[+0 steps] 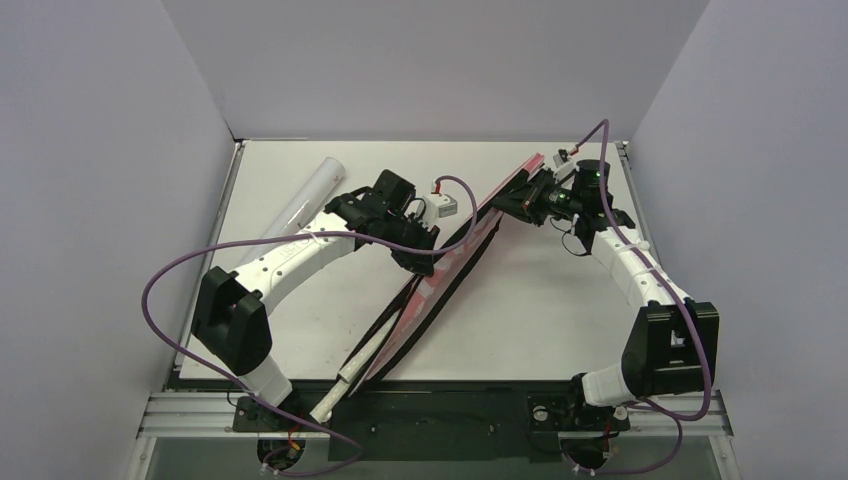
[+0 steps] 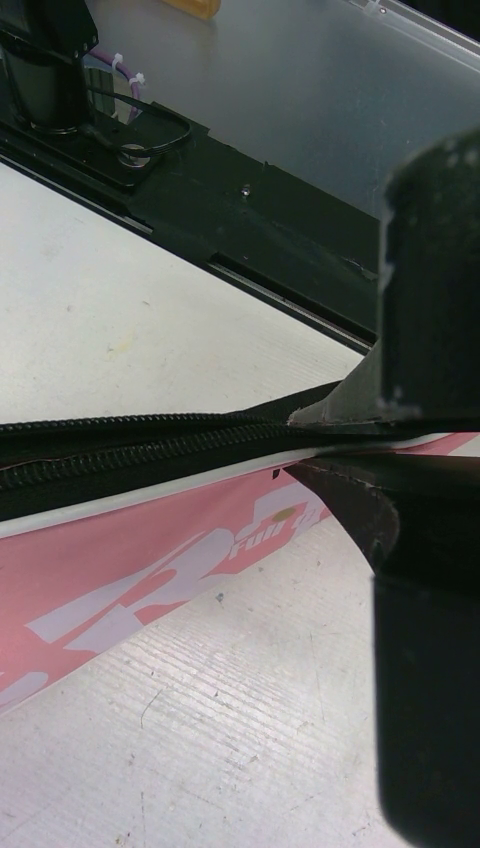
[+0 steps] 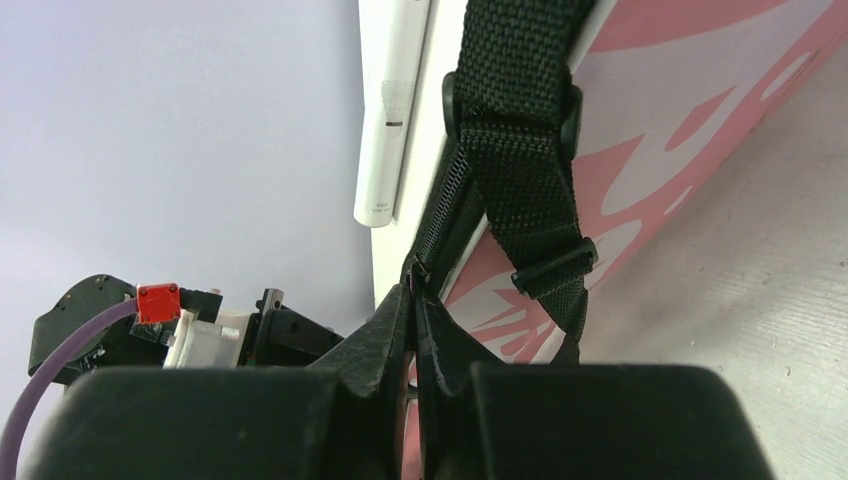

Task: Pack up the badminton gear

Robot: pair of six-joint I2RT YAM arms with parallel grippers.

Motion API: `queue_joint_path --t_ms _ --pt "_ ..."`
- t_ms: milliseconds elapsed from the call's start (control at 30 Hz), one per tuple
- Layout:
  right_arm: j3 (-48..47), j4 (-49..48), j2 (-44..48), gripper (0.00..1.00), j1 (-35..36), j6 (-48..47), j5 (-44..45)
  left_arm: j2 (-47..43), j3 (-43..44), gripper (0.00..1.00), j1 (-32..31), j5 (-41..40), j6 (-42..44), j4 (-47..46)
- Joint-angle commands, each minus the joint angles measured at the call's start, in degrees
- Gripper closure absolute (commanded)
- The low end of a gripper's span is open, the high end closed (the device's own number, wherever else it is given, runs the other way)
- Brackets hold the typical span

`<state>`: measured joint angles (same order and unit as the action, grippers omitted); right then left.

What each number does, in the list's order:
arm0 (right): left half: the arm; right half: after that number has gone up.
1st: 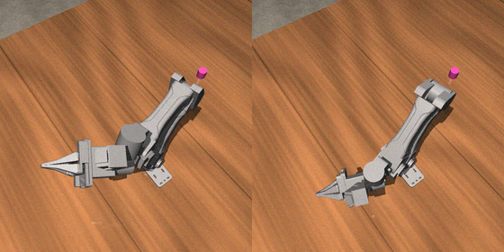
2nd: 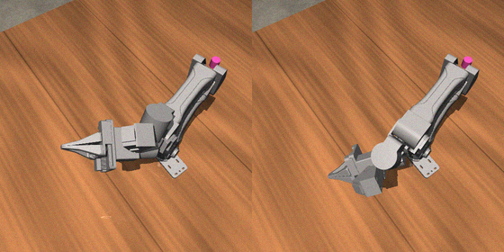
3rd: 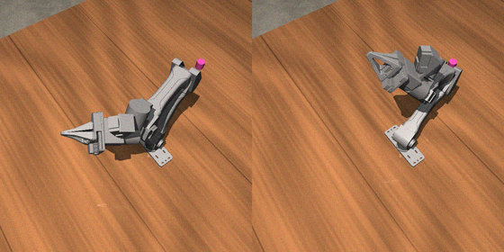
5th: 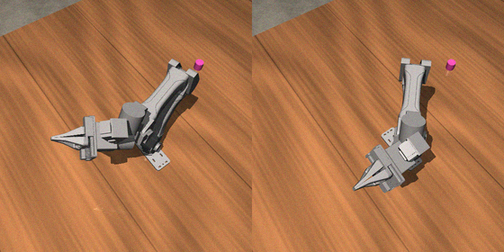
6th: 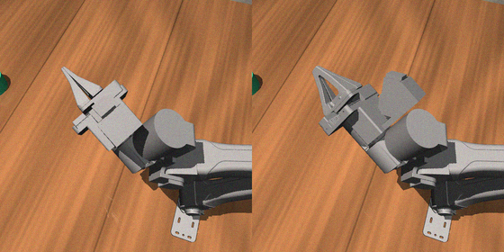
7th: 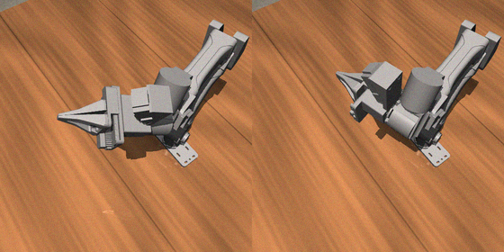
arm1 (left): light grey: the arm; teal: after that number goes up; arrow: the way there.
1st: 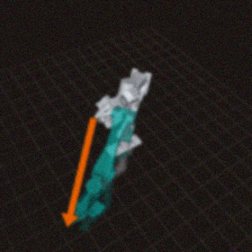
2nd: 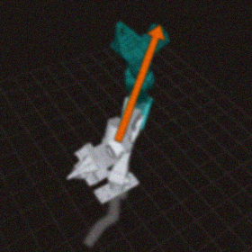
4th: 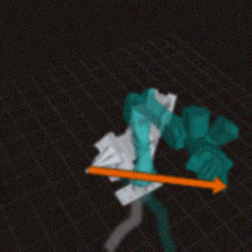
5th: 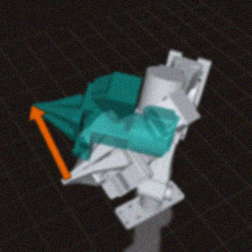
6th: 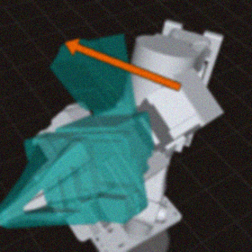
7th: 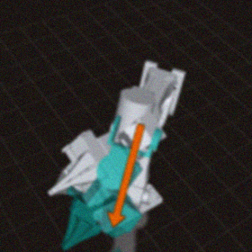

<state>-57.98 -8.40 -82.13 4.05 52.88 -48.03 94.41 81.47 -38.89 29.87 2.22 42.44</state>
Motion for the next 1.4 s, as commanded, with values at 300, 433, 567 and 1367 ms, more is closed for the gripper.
queue_joint_path --t_ms 300,433,567,1367 --pt "3.16 -4.18 3.16 1.00 8.97 4.27 2.47 -2.85 4.11 1.00 -0.12 2.18 0.36 -2.80" --pt "5.34 -7.42 3.57 1.00 13.31 6.97 2.52 -3.04 4.00 1.00 0.02 2.02 0.42 -2.81" --pt "6.72 -7.89 4.34 1.00 17.67 7.59 2.07 -3.24 3.83 1.00 0.04 1.71 0.49 -2.95" --pt "1.28 15.03 9.19 0.43 26.73 -5.26 10.89 -0.62 6.64 1.00 2.41 -0.88 -7.08 -8.86"
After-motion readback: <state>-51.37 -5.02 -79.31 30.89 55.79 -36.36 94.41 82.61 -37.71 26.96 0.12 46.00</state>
